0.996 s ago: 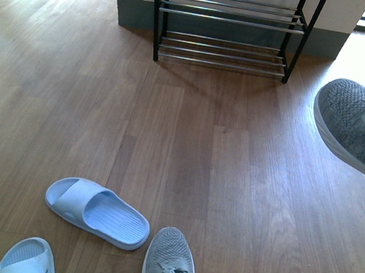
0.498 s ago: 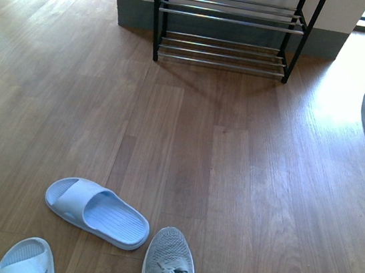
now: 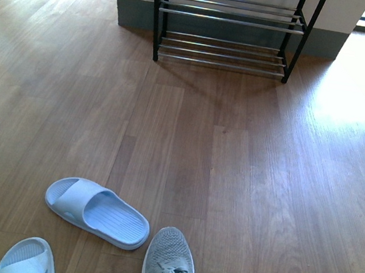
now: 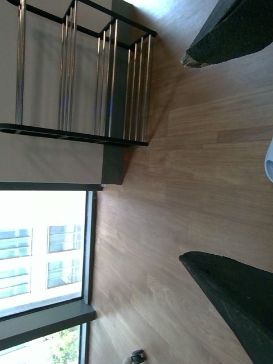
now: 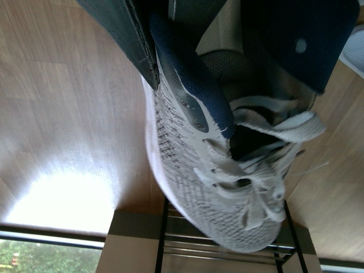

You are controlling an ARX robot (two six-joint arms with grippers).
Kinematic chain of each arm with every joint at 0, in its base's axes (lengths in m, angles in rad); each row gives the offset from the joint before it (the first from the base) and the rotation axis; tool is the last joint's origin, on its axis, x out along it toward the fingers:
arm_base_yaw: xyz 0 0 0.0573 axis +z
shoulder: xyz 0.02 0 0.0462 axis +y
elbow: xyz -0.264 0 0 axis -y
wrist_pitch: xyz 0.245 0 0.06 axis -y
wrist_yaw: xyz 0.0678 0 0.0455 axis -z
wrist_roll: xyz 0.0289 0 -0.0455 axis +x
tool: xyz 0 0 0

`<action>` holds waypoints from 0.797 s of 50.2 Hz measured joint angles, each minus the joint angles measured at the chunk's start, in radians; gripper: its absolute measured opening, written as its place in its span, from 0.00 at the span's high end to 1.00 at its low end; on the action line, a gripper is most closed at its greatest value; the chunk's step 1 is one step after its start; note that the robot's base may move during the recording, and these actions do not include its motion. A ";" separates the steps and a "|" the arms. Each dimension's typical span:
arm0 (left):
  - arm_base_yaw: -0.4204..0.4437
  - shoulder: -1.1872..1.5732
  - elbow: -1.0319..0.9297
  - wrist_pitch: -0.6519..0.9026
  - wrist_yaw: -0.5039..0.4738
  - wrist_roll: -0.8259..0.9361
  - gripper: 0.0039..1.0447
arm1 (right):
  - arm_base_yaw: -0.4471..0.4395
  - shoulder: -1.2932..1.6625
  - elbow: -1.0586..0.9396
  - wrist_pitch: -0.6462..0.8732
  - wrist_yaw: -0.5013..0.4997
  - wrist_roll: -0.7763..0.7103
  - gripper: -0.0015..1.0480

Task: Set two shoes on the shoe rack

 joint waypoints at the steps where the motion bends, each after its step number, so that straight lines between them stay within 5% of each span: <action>1: 0.000 0.000 0.000 0.000 0.000 0.000 0.09 | 0.000 0.000 0.000 0.000 0.000 0.002 0.99; 40: 0.000 0.000 0.000 0.000 0.000 0.000 0.09 | 0.005 -0.007 0.000 0.000 -0.006 0.012 0.99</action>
